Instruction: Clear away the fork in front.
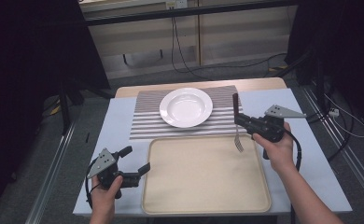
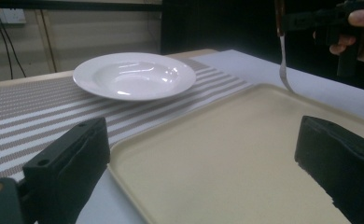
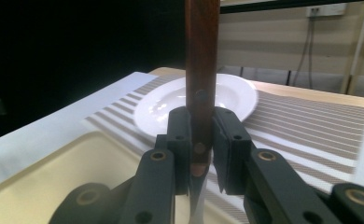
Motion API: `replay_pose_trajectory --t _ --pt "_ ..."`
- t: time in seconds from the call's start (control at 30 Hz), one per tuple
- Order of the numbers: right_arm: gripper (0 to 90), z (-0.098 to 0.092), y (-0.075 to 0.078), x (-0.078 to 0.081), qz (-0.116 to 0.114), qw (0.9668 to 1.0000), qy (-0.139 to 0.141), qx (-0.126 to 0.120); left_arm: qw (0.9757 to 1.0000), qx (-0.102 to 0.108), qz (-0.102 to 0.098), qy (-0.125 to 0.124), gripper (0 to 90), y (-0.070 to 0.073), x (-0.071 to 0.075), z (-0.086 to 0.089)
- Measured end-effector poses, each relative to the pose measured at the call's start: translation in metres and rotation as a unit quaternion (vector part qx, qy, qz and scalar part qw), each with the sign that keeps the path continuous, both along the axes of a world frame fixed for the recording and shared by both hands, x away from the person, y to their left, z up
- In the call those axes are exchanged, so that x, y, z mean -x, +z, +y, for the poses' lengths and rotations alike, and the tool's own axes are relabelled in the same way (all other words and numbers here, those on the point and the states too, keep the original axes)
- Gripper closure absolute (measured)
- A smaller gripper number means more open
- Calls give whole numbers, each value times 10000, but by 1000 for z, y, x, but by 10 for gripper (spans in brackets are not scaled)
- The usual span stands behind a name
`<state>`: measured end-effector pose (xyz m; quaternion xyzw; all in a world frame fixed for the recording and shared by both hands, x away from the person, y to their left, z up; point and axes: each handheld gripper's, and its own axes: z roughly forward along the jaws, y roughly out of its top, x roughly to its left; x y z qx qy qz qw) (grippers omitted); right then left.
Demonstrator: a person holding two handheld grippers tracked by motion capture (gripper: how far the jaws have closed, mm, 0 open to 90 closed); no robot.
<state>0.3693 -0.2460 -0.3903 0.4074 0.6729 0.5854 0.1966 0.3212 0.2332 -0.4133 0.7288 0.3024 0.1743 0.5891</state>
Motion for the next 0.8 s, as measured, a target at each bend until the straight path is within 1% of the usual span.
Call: replay_pose_trajectory --t 0.07,0.17,0.23,0.27,0.3,0.37,0.47,0.57,0.63,0.67,0.8 --pt "777 8 -2 6 -33 9999 104 -26 10000 6 8 -47 34 3 0 -2" --pt "777 17 -6 12 -33 9997 220 -103 9999 55 109 -104 32 6 -1 -8" --pt "777 24 -7 16 3 9994 308 -149 9998 -5 125 -168 31 8 -2 -13" --pt "777 27 -7 17 -14 9993 351 -129 9997 -6 142 -192 31 9 -2 -16" --pt "777 29 -7 18 -30 9992 372 -137 9997 -3 136 -223 31 10 -2 -20" --pt "777 33 -6 20 -48 9989 409 -205 9995 -73 111 -297 30 13 -2 -25" --pt "777 40 -4 23 -92 9984 475 -293 9991 -87 75 -402 29 18 -3 -33" --pt "777 47 -4 25 -115 9980 540 -304 9988 -106 92 -465 27 24 -4 -42" --pt "777 51 -5 26 -108 9977 592 -325 9986 -59 116 -517 24 28 -6 -48" --pt "777 53 -6 26 -104 9975 610 -336 9986 -33 129 -504 24 30 -6 -51" --pt "777 60 -7 28 -114 9969 695 -339 9987 -11 84 -511 23 38 -10 -63"
